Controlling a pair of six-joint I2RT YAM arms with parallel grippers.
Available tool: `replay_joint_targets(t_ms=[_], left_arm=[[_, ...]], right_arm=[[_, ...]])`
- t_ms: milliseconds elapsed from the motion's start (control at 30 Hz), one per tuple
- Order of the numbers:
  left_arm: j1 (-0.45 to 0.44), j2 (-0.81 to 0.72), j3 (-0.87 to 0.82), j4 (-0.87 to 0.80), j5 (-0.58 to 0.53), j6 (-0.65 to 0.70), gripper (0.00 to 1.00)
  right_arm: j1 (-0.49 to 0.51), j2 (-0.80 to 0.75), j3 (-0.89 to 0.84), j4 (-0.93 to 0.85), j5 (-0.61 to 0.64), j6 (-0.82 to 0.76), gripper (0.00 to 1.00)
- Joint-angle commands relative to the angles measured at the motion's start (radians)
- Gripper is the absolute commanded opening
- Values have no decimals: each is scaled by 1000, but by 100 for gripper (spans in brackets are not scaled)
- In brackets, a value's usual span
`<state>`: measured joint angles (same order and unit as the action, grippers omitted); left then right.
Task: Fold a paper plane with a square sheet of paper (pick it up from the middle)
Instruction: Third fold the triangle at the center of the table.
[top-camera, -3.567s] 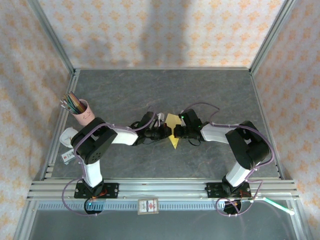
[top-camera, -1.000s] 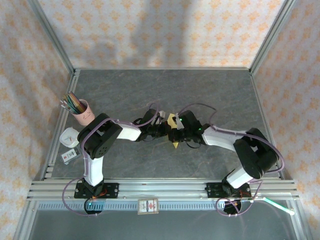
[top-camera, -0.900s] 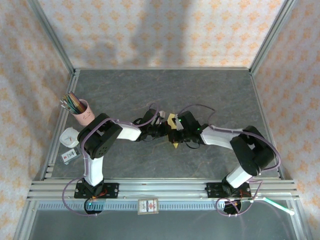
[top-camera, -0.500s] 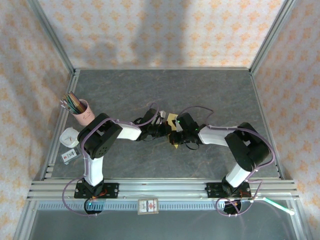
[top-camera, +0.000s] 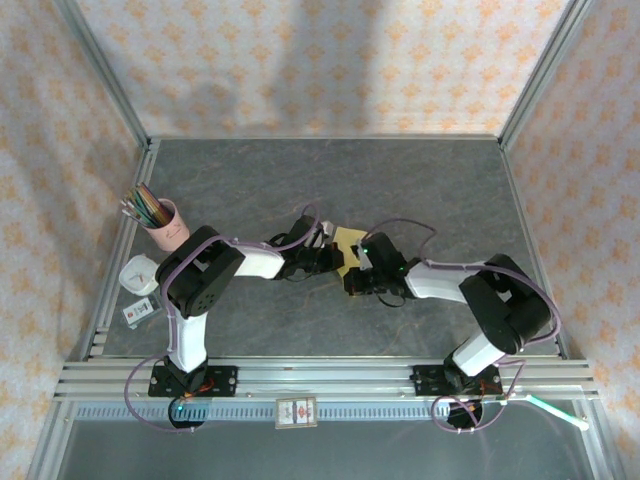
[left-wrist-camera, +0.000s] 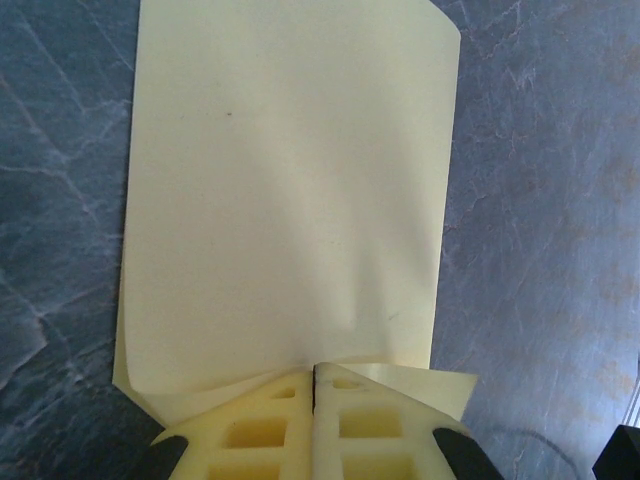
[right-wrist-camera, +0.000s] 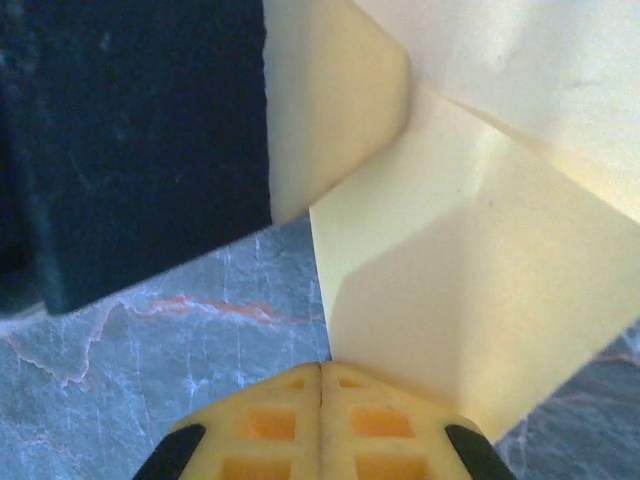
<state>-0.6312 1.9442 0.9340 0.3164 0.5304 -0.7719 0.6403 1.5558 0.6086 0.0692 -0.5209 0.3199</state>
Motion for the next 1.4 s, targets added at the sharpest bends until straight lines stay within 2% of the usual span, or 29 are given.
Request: replay_joint_targets(t_ms=[0, 400, 667, 833, 967, 1367], left_arm=[[21, 85, -18, -161, -156, 54, 3], [21, 85, -8, -178, -164, 60, 3], [21, 68, -15, -170, -159, 50, 3], [21, 29, -49, -155, -167, 33, 3], [20, -9, -85, -140, -171, 13, 3], [20, -126, -172, -83, -157, -49, 4]], right_arm=[[-2, -30, -63, -95, 0, 24, 5], [1, -140, -173, -97, -12, 70, 4], [-21, -227, -67, -123, -55, 71, 4], [-25, -168, 31, -54, -131, 97, 4], [-38, -97, 73, -42, -133, 84, 4], [-62, -49, 84, -10, -153, 77, 4]])
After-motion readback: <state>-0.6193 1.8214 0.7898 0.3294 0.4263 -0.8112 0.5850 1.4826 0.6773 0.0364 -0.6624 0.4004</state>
